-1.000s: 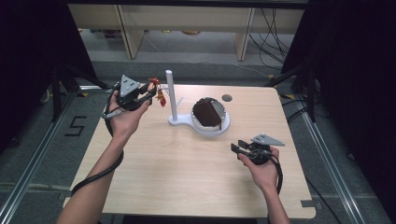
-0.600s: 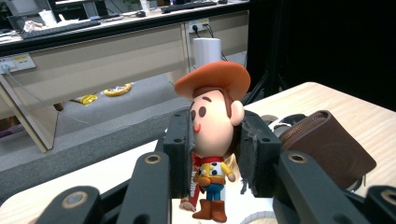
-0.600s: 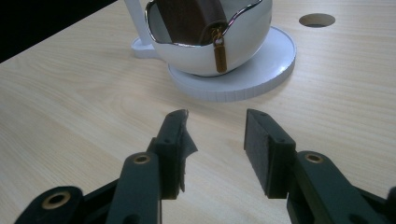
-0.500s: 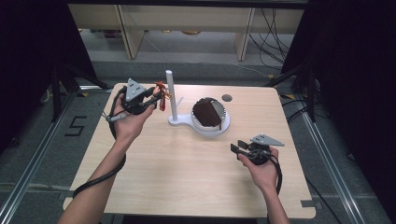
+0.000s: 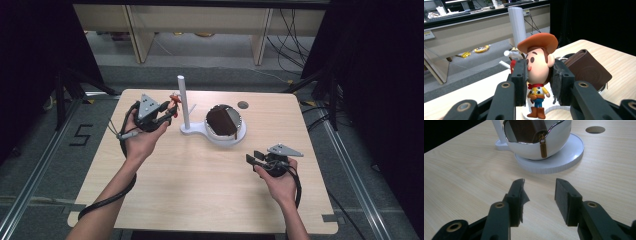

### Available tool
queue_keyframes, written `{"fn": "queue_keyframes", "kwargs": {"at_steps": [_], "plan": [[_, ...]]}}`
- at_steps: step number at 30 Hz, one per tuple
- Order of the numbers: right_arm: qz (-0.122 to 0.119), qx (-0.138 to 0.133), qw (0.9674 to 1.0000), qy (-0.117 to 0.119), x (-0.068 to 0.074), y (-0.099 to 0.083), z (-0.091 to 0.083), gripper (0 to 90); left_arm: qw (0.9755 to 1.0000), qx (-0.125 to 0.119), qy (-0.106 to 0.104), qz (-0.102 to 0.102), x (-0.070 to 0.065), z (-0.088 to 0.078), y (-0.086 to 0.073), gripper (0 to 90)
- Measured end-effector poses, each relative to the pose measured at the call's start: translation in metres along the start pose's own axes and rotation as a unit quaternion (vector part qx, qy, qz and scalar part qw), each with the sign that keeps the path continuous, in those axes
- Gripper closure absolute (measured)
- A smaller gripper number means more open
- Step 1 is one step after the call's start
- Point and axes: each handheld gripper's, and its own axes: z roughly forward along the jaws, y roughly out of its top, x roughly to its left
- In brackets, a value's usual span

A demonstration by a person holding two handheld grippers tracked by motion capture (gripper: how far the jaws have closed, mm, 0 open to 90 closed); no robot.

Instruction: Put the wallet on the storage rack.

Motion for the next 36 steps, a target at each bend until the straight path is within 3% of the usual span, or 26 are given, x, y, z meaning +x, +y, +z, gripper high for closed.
{"fn": "queue_keyframes", "kwargs": {"at_steps": [1, 2, 7, 11, 12, 13, 15, 20, 22, 36], "plan": [[-0.001, 0.005, 1.0000, -0.004, 0.000, 0.000, -0.001, 59.7, 1.0000, 0.001, 0.000, 0.000, 0.000, 0.000, -0.001, 66.7], [0.018, 0.005, 0.9998, 0.003, 0.003, -0.001, 0.000, 59.7, 1.0000, 0.001, 0.003, 0.004, 0.000, 0.000, -0.002, 66.6], [0.014, -0.001, 0.9999, 0.001, 0.003, -0.002, 0.002, 59.6, 0.9999, 0.010, 0.000, -0.004, -0.002, 0.000, -0.012, 66.5], [0.019, 0.010, 0.9998, 0.004, 0.004, -0.002, 0.001, 59.6, 0.9999, 0.014, 0.004, -0.005, -0.002, 0.002, -0.019, 66.4], [-0.002, 0.005, 1.0000, 0.000, 0.001, -0.002, 0.001, 59.6, 0.9998, 0.017, 0.000, -0.009, -0.003, 0.002, -0.020, 66.4], [0.018, 0.011, 0.9998, 0.004, 0.004, -0.002, 0.001, 59.6, 0.9998, 0.019, 0.000, -0.010, -0.003, 0.003, -0.022, 66.4], [-0.001, 0.005, 1.0000, 0.000, 0.002, -0.002, 0.001, 59.5, 0.9998, 0.021, 0.003, -0.004, -0.002, 0.003, -0.024, 66.3], [0.000, 0.005, 1.0000, 0.001, 0.002, -0.003, 0.002, 59.5, 0.9995, 0.029, 0.004, -0.010, -0.002, 0.006, -0.031, 66.2], [0.019, 0.012, 0.9998, 0.000, 0.006, -0.004, 0.002, 59.4, 0.9994, 0.032, 0.004, -0.012, -0.002, 0.007, -0.034, 66.2], [0.017, 0.007, 0.9998, 0.007, 0.006, -0.005, 0.003, 59.0, 0.9979, 0.063, -0.001, -0.015, 0.000, 0.018, -0.046, 64.2]]}}
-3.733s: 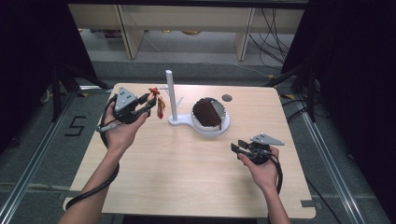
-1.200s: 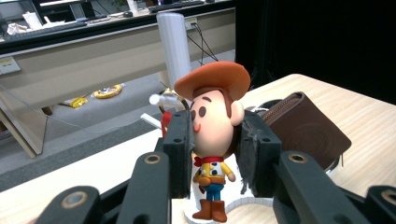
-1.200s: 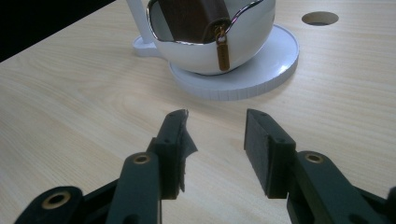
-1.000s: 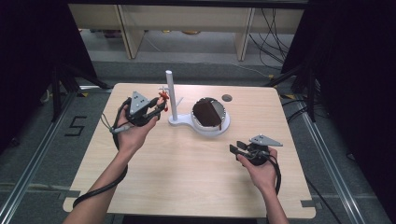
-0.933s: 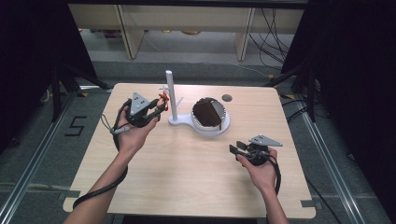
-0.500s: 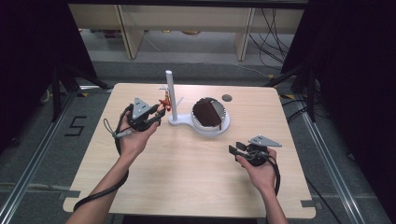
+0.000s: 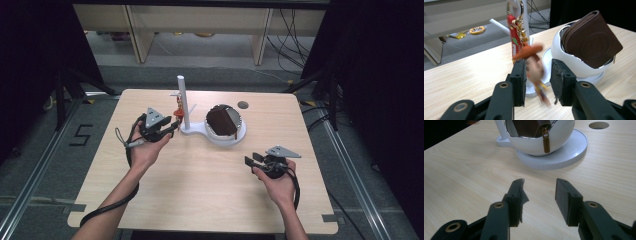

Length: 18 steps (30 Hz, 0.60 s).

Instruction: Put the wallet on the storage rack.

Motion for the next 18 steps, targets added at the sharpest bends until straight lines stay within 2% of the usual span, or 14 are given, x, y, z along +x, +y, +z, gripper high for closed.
{"fn": "queue_keyframes", "kwargs": {"at_steps": [6, 7, 8, 11, 15, 18], "plan": [[0.002, 0.003, 1.0000, 0.001, 0.000, 0.000, 0.000, 58.7, 0.9999, 0.009, -0.004, -0.002, 0.000, 0.000, -0.004, 61.4], [-0.003, 0.001, 1.0000, -0.001, -0.001, 0.000, 0.000, 58.6, 0.9999, 0.010, -0.005, -0.001, 0.000, -0.001, -0.004, 60.6], [-0.023, -0.004, 0.9997, -0.009, -0.004, 0.000, 0.001, 58.5, 0.9999, 0.011, -0.005, 0.001, 0.000, -0.001, -0.005, 59.3], [0.000, 0.001, 1.0000, -0.004, -0.001, -0.001, 0.000, 58.2, 0.9999, 0.012, -0.006, 0.001, 0.001, -0.005, -0.009, 55.5], [0.000, -0.001, 1.0000, -0.005, -0.002, -0.002, 0.000, 57.1, 0.9998, 0.018, -0.008, 0.009, 0.004, -0.013, -0.018, 45.3], [0.005, 0.004, 1.0000, -0.006, -0.001, -0.001, -0.001, 56.2, 0.9996, 0.025, -0.002, 0.011, 0.007, -0.021, -0.028, 39.4]]}}
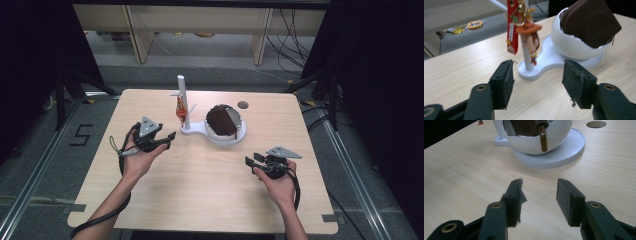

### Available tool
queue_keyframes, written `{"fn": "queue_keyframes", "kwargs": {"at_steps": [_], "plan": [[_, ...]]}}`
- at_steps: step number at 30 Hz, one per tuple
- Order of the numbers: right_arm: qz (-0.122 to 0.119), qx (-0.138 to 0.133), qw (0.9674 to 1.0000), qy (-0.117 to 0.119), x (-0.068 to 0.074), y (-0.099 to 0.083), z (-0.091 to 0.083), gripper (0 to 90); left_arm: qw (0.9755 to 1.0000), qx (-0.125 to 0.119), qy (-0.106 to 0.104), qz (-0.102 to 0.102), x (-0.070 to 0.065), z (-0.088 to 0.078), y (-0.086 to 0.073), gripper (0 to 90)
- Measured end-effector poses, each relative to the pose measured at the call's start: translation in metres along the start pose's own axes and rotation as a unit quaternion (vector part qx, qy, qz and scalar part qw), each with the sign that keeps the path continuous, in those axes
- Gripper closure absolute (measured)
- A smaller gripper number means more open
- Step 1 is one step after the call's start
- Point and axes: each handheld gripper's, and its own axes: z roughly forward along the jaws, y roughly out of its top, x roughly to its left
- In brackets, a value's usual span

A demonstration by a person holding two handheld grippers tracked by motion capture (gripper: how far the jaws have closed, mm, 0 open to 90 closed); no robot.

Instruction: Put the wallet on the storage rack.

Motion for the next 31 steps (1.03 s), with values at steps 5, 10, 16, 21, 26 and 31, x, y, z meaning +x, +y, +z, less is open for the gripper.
{"fn": "queue_keyframes", "kwargs": {"at_steps": [5, 10, 16, 21, 26, 31], "plan": [[0.003, 0.001, 1.0000, -0.002, -0.001, -0.001, 0.001, 55.2, 0.9999, 0.010, 0.004, -0.002, 0.005, -0.014, -0.024, 35.0], [-0.020, -0.001, 0.9997, -0.012, -0.005, -0.002, 0.003, 54.4, 0.9997, 0.015, 0.008, -0.018, 0.005, -0.027, -0.057, 32.7], [-0.016, 0.007, 0.9998, -0.001, -0.003, -0.003, 0.004, 53.6, 0.9994, 0.018, 0.009, -0.028, 0.001, -0.035, -0.094, 31.2], [-0.018, 0.005, 0.9998, -0.005, -0.003, -0.005, 0.006, 52.3, 0.9994, 0.004, 0.010, -0.034, -0.004, -0.040, -0.106, 30.3], [-0.012, 0.005, 0.9999, -0.005, -0.003, -0.008, 0.007, 50.1, 0.9995, -0.015, 0.015, -0.023, -0.009, -0.042, -0.109, 30.9], [0.004, 0.007, 0.9999, -0.008, -0.001, -0.010, 0.006, 46.0, 0.9993, -0.023, 0.019, -0.022, -0.010, -0.043, -0.109, 30.8]]}}
